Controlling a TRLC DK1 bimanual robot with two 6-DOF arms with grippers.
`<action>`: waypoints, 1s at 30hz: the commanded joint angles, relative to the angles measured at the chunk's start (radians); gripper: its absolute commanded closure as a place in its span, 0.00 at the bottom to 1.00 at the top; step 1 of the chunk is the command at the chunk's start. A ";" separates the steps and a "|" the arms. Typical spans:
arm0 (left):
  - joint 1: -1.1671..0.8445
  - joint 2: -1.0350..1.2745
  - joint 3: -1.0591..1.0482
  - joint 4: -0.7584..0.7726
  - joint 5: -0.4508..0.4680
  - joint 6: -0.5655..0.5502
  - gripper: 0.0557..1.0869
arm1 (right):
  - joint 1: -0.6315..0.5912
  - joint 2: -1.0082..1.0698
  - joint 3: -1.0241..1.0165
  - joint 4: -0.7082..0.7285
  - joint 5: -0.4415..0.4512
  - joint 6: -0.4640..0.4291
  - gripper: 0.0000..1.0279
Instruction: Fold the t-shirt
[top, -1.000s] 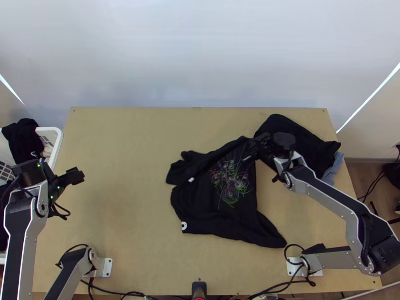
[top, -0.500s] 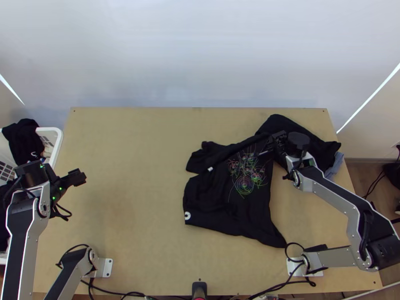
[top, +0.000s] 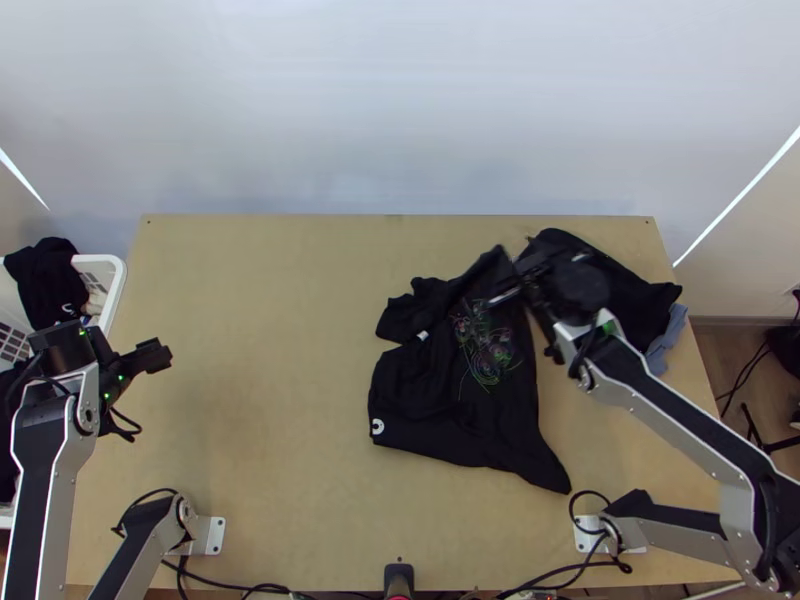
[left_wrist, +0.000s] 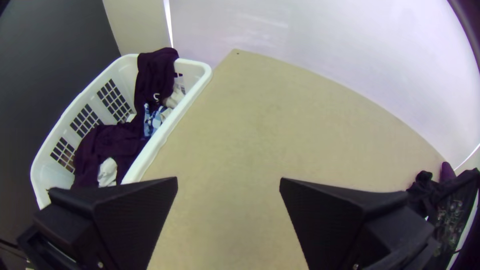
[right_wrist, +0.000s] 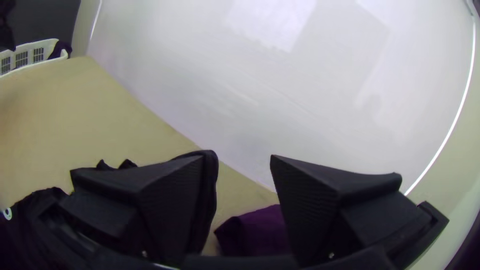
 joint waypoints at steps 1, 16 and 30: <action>0.008 0.000 0.011 -0.005 -0.008 0.020 0.04 | 0.119 0.031 0.081 -0.068 0.118 -0.009 0.24; 0.013 -0.003 0.007 -0.011 -0.015 0.027 0.04 | -0.085 0.276 0.543 -0.950 0.030 0.502 0.04; 0.028 -0.006 -0.017 -0.003 -0.014 0.052 0.04 | 0.090 0.355 0.667 -1.258 -0.310 0.738 0.12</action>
